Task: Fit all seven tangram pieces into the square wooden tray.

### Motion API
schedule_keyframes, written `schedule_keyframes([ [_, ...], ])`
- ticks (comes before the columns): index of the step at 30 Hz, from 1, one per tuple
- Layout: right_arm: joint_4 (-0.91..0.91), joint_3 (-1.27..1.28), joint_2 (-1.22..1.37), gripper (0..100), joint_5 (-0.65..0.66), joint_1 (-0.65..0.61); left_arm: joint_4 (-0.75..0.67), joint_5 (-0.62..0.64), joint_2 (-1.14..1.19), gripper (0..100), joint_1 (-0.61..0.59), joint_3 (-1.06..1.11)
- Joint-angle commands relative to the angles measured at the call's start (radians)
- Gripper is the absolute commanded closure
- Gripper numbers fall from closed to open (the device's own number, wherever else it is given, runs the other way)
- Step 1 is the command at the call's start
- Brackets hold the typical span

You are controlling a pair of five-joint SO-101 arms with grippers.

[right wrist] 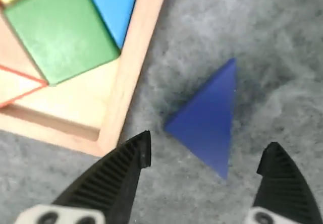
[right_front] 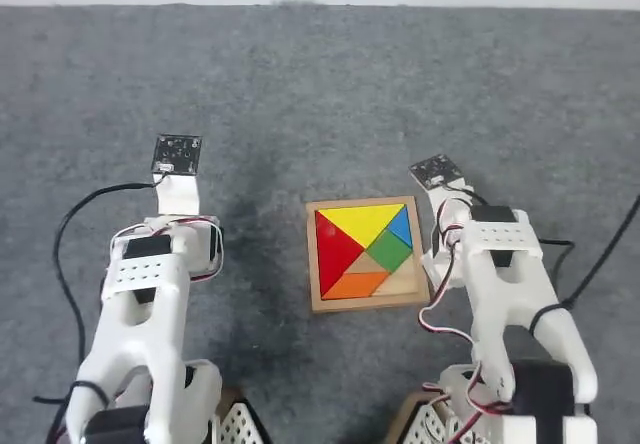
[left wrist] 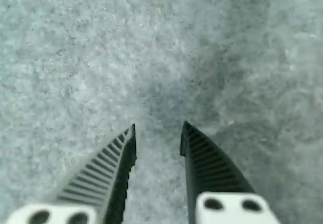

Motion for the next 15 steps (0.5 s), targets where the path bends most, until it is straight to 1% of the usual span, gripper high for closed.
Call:
schedule_keyframes([
  [1, -0.030, -0.034, 0.004, 66.5, -0.018, -0.013, -0.020, -0.008, 0.002, 86, 0.011, -0.019],
  [9, -0.035, -0.153, 0.203, 66.4, -0.017, -0.010, -0.020, -0.008, 0.002, 86, 0.011, -0.019],
  [15, -0.056, -0.183, 0.239, 66.5, -0.015, -0.001, -0.021, -0.008, 0.002, 86, 0.011, -0.019],
])
